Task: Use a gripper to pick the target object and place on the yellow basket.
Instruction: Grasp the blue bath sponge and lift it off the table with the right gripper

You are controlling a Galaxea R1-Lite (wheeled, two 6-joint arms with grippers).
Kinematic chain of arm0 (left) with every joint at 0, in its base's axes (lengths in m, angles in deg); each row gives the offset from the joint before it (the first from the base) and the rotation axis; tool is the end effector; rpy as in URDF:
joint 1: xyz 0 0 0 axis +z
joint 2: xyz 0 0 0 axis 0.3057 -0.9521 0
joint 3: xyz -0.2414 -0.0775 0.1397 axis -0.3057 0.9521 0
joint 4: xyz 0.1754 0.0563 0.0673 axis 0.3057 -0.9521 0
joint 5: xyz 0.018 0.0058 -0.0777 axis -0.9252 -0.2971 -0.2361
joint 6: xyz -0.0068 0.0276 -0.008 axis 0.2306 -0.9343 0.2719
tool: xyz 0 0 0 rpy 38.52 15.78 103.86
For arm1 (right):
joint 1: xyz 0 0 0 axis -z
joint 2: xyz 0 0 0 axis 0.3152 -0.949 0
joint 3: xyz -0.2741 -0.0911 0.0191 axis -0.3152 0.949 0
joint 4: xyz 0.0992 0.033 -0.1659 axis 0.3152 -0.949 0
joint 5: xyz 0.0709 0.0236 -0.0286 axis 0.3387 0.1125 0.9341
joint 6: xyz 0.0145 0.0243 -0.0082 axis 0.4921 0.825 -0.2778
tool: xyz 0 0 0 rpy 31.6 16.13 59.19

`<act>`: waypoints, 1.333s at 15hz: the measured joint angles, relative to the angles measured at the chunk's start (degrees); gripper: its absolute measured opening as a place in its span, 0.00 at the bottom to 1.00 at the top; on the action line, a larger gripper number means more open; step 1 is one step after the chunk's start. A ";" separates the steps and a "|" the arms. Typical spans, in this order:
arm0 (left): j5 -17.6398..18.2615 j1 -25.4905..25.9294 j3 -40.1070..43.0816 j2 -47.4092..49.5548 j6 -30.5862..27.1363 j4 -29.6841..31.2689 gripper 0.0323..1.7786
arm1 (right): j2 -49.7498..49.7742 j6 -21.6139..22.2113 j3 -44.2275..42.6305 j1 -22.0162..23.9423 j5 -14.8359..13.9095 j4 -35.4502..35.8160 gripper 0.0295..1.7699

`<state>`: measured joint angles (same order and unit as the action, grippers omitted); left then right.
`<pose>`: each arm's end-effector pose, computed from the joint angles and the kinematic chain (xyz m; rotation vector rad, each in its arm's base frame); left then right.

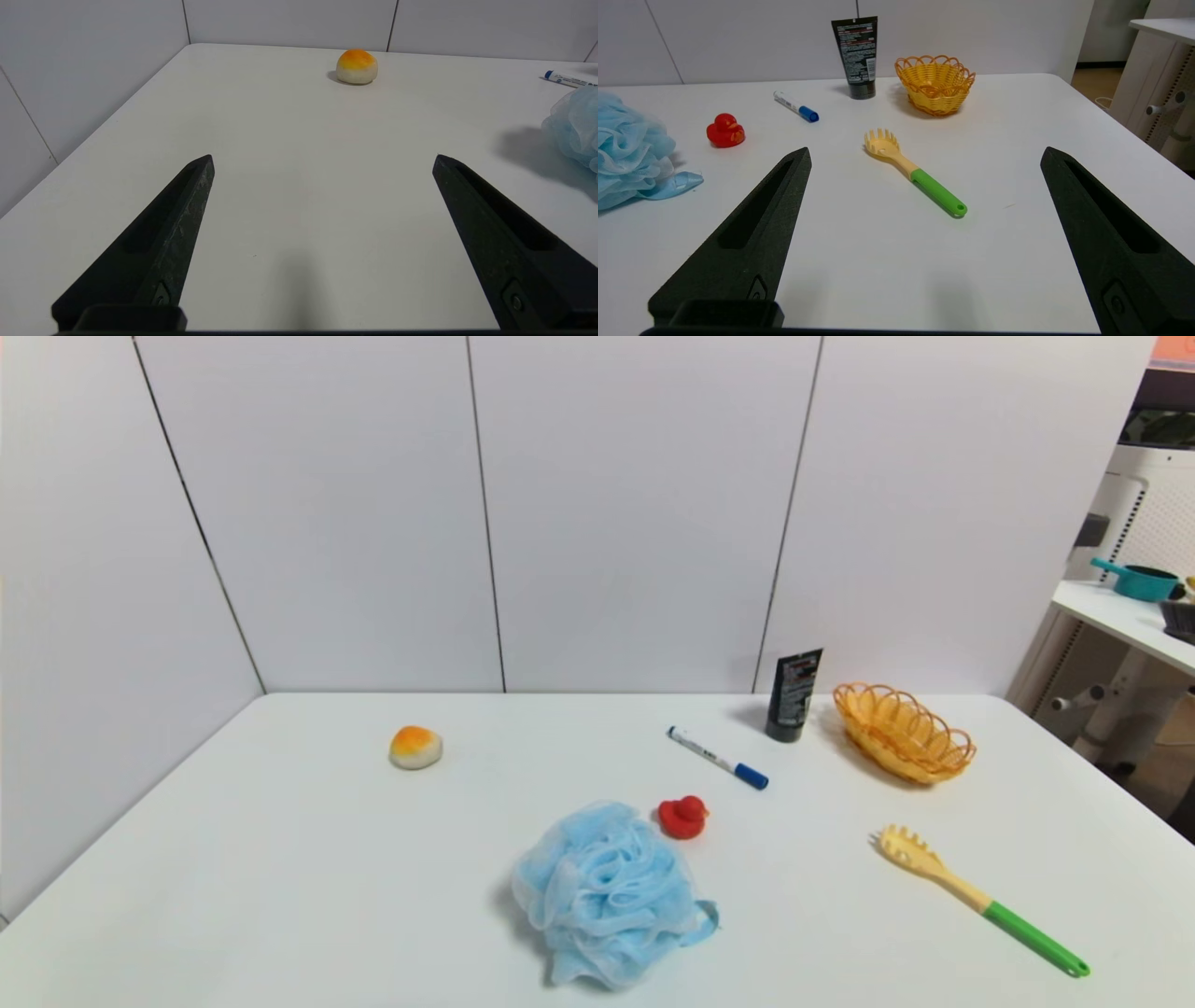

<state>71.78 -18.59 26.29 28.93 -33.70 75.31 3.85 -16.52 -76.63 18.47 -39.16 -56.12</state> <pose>0.0009 0.0010 0.0785 -0.0631 -0.0287 0.0197 0.0007 -0.0001 0.0819 0.0278 -0.0602 -0.0055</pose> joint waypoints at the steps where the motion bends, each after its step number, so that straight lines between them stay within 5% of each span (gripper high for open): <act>1: 0.02 0.00 0.00 -0.02 -0.02 0.02 0.95 | -0.02 -0.28 0.00 0.00 0.13 -0.38 0.96; 8: 0.07 0.00 0.00 -0.02 -0.02 0.02 0.95 | -10.33 -0.96 -10.11 -0.21 3.07 -0.55 0.96; 13: 0.02 0.00 0.00 0.00 0.00 0.00 0.95 | -31.62 -4.12 -35.78 -2.21 3.79 -0.18 0.96; 17: 0.02 0.00 0.00 -0.02 -0.02 0.02 0.95 | -48.25 -5.39 -54.80 -11.89 4.51 -0.24 0.96; 20: 0.05 0.00 0.00 0.00 -0.02 0.00 0.95 | -60.01 -6.13 -66.37 -18.98 8.34 -0.46 0.96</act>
<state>71.82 -18.59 26.29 28.93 -33.72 75.31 -56.17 -22.65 -143.00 -0.51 -30.82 -56.59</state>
